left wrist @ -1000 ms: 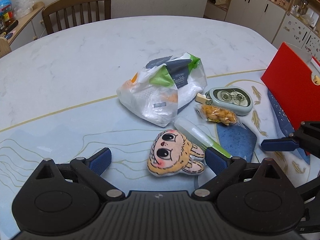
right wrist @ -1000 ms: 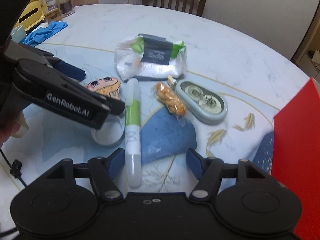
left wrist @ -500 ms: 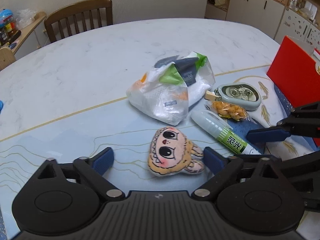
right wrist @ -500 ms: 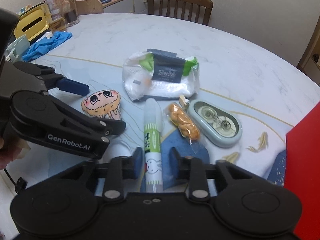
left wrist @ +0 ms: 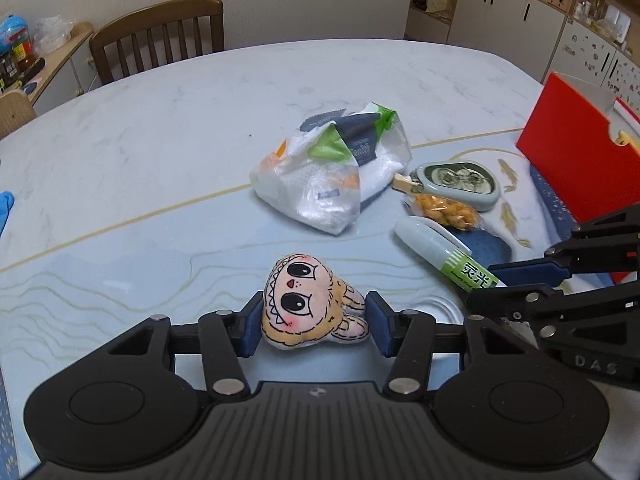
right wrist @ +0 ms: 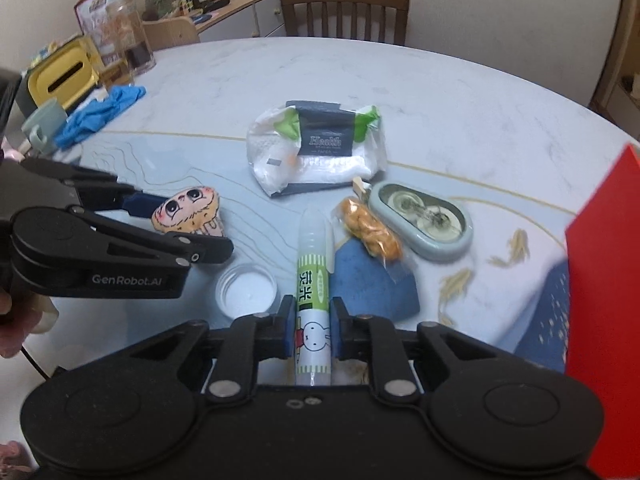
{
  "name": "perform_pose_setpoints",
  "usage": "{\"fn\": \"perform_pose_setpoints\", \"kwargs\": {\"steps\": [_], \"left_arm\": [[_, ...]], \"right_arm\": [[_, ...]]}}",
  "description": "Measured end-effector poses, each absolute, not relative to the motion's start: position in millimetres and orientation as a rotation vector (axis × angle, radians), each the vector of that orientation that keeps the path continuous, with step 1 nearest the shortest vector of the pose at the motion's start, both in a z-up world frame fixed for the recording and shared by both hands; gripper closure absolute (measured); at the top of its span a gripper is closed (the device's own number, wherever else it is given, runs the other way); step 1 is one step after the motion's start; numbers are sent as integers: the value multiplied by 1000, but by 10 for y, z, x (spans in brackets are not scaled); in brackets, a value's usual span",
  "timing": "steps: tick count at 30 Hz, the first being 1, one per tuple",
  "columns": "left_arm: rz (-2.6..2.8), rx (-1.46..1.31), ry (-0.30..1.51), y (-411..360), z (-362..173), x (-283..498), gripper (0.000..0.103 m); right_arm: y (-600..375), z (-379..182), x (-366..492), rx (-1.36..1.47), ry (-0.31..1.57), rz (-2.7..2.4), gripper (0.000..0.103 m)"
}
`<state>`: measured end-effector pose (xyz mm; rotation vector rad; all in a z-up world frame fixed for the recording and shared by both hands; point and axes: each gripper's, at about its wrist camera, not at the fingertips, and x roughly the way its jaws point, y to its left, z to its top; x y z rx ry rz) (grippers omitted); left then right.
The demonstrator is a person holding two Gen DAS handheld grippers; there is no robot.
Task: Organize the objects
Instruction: 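Grasp the cartoon-face packet with the left tool while the right tool grasps the glue stick, then carry the cartoon-face packet and glue stick into the red box and open both tools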
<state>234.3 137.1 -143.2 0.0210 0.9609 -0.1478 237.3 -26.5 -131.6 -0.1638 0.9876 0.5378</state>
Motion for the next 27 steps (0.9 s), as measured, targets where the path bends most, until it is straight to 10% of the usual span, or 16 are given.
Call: {"fn": "perform_pose_setpoints", "kwargs": {"steps": [27], "left_arm": [[-322,-28,934,258,-551,1818,51]], "right_arm": [[-1567,-317,1771,-42,868,450,87]]}}
